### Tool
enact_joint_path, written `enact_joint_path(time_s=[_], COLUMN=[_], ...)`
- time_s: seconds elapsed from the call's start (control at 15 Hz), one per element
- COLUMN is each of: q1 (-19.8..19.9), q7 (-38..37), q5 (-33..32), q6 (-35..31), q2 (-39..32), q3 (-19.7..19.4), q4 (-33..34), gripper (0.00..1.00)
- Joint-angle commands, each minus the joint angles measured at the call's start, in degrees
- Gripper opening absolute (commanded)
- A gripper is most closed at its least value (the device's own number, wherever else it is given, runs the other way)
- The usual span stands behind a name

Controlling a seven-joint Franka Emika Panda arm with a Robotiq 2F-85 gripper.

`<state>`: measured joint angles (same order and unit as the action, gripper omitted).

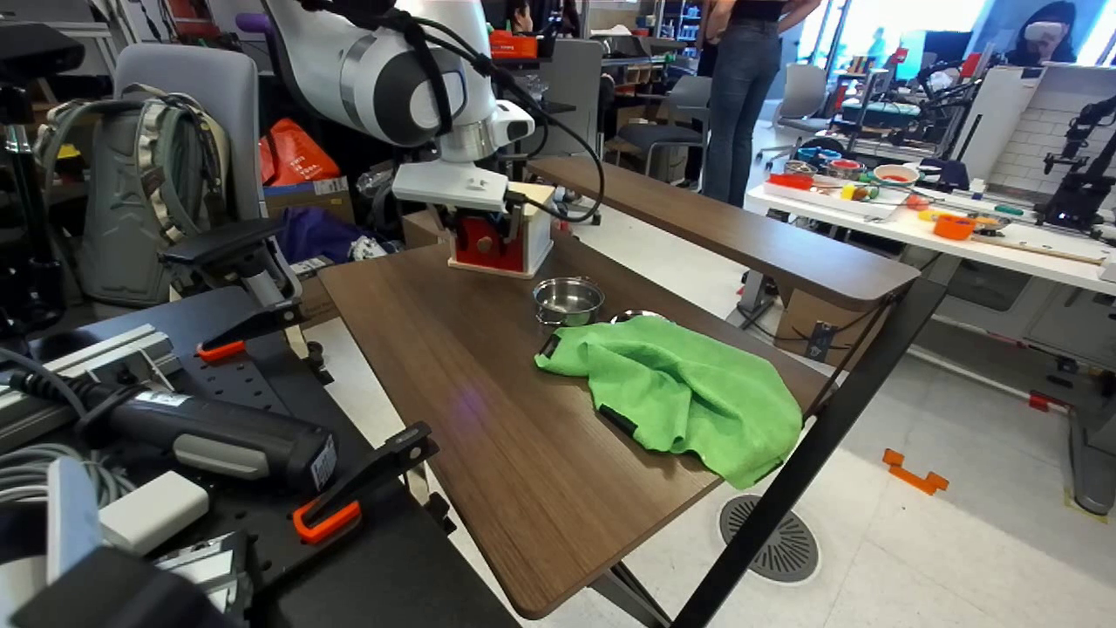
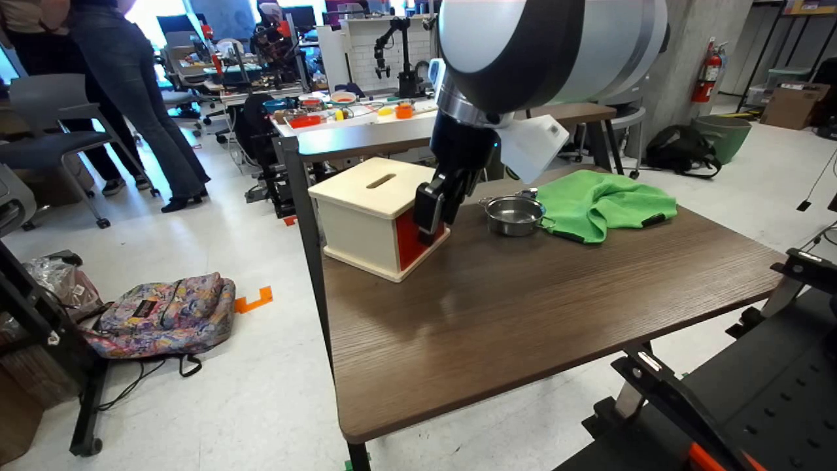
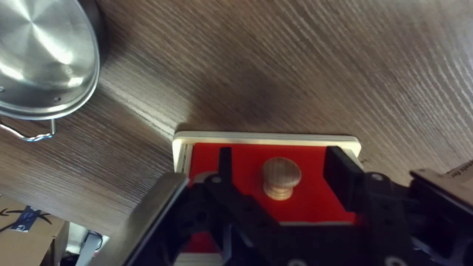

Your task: Open the drawer

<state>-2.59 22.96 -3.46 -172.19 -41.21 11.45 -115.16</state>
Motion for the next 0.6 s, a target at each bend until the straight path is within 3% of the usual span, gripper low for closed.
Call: enact_joint_path(time_s=[0.0, 0.27, 0.53], q1=[0.8, 1.0, 1.0], q7=[-2.4, -2.7, -3.8], q5=[-1.9, -1.9, -1.4], q6=[-1.3, -1.4, -0.6], q2=[-1.3, -1.1, -0.4], q3=[0.6, 0.8, 0.8], q4=[1.2, 1.0, 0.2], gripper=[0.35, 0.05, 0.07])
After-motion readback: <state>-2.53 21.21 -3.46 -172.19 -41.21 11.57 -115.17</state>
